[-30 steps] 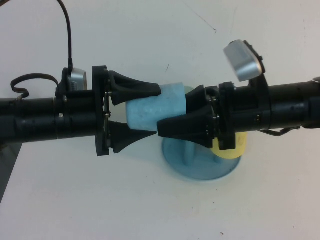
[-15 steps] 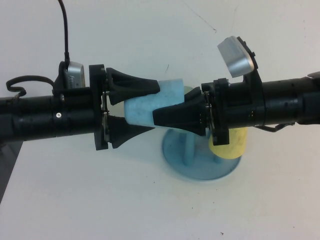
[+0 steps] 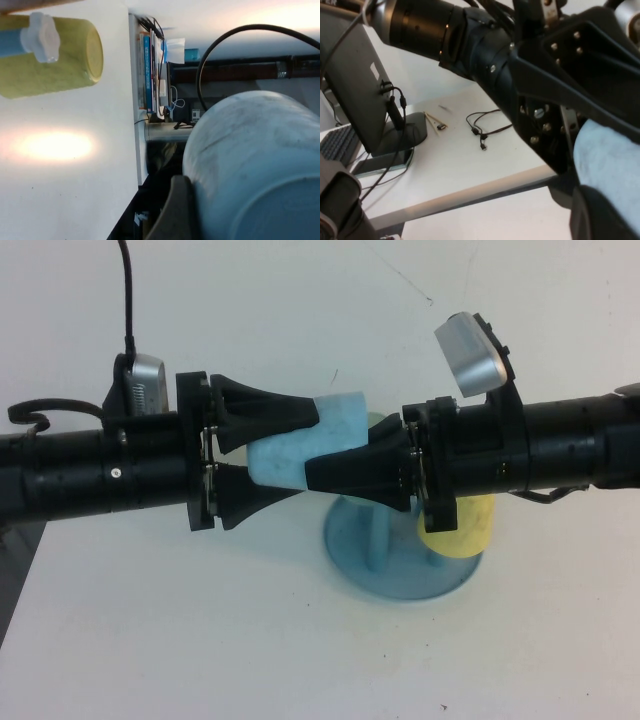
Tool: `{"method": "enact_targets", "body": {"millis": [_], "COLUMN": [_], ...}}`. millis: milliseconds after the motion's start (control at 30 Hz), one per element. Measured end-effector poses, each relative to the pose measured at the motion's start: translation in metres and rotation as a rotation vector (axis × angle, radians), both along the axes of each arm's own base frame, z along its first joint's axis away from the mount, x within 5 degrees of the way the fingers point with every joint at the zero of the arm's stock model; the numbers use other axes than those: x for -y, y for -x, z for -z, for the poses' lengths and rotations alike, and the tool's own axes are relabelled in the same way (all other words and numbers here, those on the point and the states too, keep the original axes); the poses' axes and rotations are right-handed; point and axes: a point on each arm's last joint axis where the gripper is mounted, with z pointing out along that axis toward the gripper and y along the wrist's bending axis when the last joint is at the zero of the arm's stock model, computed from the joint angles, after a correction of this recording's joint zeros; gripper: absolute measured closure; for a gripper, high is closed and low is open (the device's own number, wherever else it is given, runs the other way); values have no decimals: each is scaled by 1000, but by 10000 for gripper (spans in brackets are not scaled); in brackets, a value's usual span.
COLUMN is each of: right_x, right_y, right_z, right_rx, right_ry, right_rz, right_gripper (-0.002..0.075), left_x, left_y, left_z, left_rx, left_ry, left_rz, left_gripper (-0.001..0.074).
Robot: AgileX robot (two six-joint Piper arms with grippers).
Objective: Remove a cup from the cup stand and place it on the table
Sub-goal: Hand over the cup, then place the cup on the table
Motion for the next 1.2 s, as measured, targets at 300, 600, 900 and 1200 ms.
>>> {"method": "enact_targets", "body": {"millis": [300, 600, 900, 1200], "right_x": [3, 63, 115, 147], "right_y": [4, 26, 60, 41], "right_z": [-4, -43, -57, -14], "right_rx": [22, 65, 69, -219], "right_ry": [53, 392, 955, 1404], "right_rz": [-12, 118, 281, 385], "right_gripper": [701, 701, 701, 702], "left_x": [0, -29, -61, -76], "left_y": [1, -9, -7, -1], "left_z": [1, 2, 19, 30], "left_rx": [95, 99, 184, 181], "left_ry": [-37, -52, -280, -571], "left_rz": [16, -81, -52, -44], "left_gripper": [64, 159, 700, 732]}}
